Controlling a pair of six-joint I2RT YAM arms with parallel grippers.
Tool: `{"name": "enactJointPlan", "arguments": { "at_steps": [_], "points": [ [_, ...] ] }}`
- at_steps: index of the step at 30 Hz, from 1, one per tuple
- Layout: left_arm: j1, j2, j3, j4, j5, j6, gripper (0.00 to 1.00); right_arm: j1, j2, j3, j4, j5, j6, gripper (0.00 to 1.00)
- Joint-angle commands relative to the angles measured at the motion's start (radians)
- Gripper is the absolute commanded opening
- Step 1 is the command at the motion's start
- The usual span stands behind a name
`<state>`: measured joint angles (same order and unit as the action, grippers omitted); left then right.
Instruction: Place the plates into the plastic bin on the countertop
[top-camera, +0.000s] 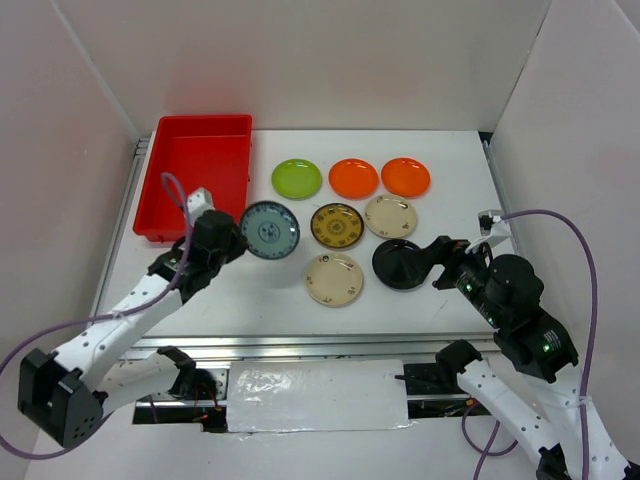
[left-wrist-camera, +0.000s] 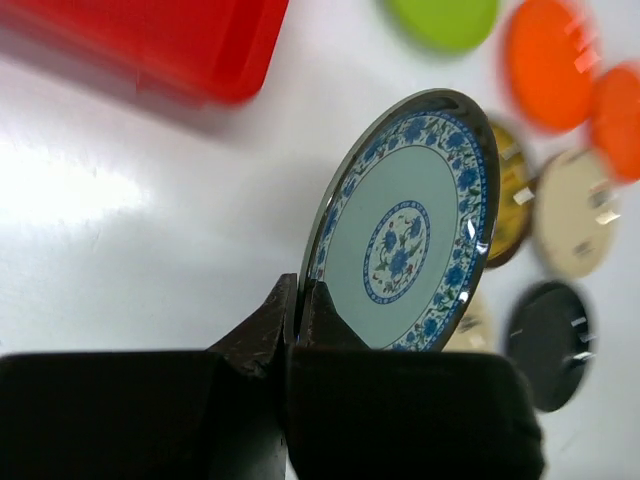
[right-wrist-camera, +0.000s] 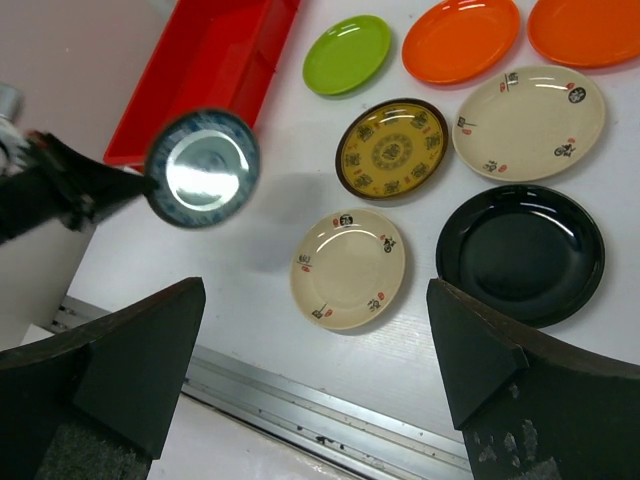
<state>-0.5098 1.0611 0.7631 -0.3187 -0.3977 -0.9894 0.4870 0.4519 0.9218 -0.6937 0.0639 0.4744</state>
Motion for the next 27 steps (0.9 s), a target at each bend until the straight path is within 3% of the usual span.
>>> {"name": "enactJointPlan", "arguments": {
  "at_steps": [1, 5, 8, 13, 20, 27],
  "points": [
    [0.02, -0.066, 0.166, -0.077, -0.162, 0.034, 0.0, 0.009, 0.011, 0.008, 0.049, -0.015, 0.001, 1.0],
    [0.209, 0.051, 0.307, -0.083, -0.109, 0.057, 0.0, 0.009, 0.018, -0.011, 0.074, -0.018, 0.003, 1.0],
    [0.362, 0.315, 0.488, -0.105, 0.003, 0.074, 0.0, 0.007, 0.024, -0.041, 0.105, -0.01, 0.0, 1.0],
    [0.551, 0.6, 0.754, -0.051, 0.156, 0.081, 0.0, 0.004, 0.045, -0.093, 0.155, -0.018, 0.007, 1.0],
    [0.643, 0.997, 1.08, -0.097, 0.2, 0.083, 0.0, -0.001, 0.085, -0.207, 0.241, -0.157, 0.058, 1.0],
    [0.674, 1.188, 1.206, -0.102, 0.253, 0.098, 0.02, -0.004, 0.116, -0.215, 0.26, -0.197, 0.058, 1.0]
  ]
}}
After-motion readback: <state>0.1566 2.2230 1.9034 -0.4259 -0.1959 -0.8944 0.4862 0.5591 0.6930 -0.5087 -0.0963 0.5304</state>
